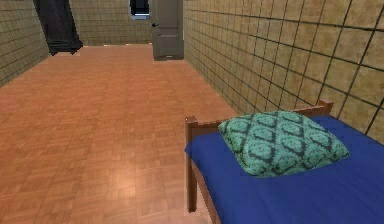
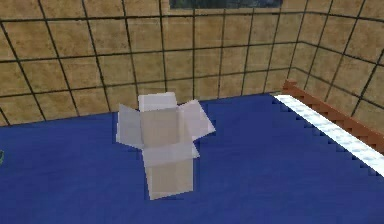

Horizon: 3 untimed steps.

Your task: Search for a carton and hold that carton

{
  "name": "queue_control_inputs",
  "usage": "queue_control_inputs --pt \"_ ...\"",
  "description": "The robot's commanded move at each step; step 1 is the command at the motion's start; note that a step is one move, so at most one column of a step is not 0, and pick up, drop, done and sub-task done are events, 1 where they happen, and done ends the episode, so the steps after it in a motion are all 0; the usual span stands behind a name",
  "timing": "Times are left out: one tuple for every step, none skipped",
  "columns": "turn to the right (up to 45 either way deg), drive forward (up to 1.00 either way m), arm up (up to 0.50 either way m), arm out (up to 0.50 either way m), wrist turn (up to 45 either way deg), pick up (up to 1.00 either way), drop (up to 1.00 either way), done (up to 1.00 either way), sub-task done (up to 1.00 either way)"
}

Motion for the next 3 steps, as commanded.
queue_control_inputs --pt "0.0 0.00 0.38 0.00 0.0 0.00 0.00 0.00 0.00" --pt "0.0 0.00 0.00 0.14 0.0 0.00 0.00 0.00 0.00" --pt "0.0 0.00 0.00 0.00 45.0 0.00 0.00 0.00 0.00"
